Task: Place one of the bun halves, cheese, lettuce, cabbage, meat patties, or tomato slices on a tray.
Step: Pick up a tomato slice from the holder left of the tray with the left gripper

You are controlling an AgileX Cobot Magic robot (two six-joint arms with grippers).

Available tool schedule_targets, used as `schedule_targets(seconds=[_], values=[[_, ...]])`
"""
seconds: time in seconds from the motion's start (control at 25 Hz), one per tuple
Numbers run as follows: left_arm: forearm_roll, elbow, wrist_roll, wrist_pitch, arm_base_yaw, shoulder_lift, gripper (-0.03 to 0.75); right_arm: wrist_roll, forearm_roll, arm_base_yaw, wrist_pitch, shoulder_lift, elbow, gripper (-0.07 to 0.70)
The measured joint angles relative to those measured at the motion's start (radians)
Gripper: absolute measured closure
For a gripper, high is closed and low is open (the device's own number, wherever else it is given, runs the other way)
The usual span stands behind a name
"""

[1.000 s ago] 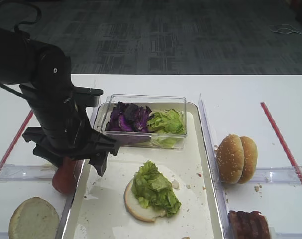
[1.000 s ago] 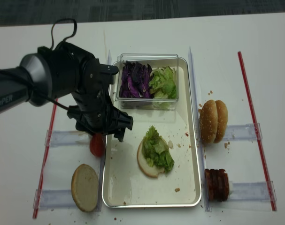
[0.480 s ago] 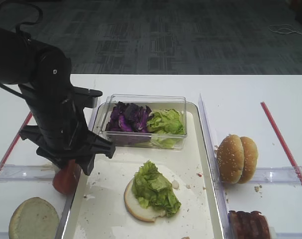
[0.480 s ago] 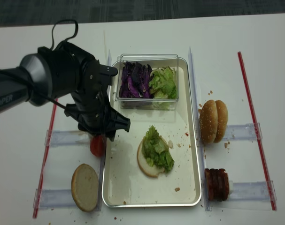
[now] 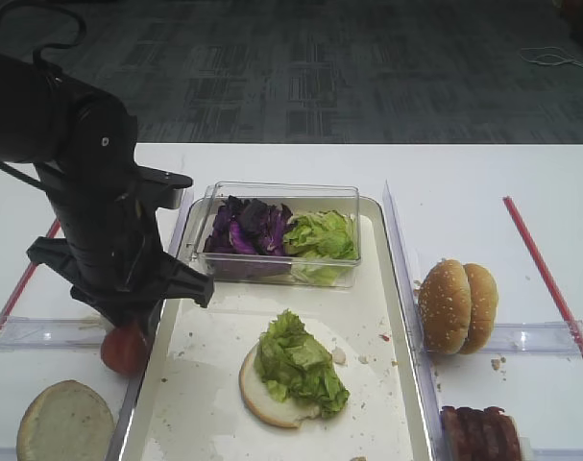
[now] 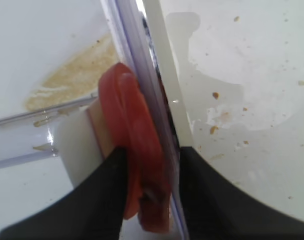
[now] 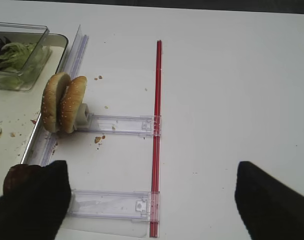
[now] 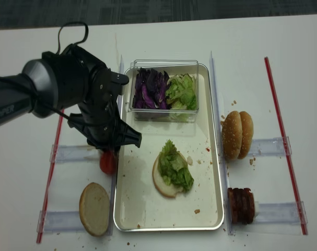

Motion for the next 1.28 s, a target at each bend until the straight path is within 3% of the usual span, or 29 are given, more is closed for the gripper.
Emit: schedule_targets(seconds=[0.52,1.28], values=[[0.014,0.0,-0.008,0.008,0.0,0.0,0.617,0.0,0.0,0.0,0.0,0.0,0.0,-0.058],[0.014,0.0,-0.008,0.011,0.0,-0.002,0.645,0.0,0.0,0.0,0.0,0.0,0.0,-0.058]])
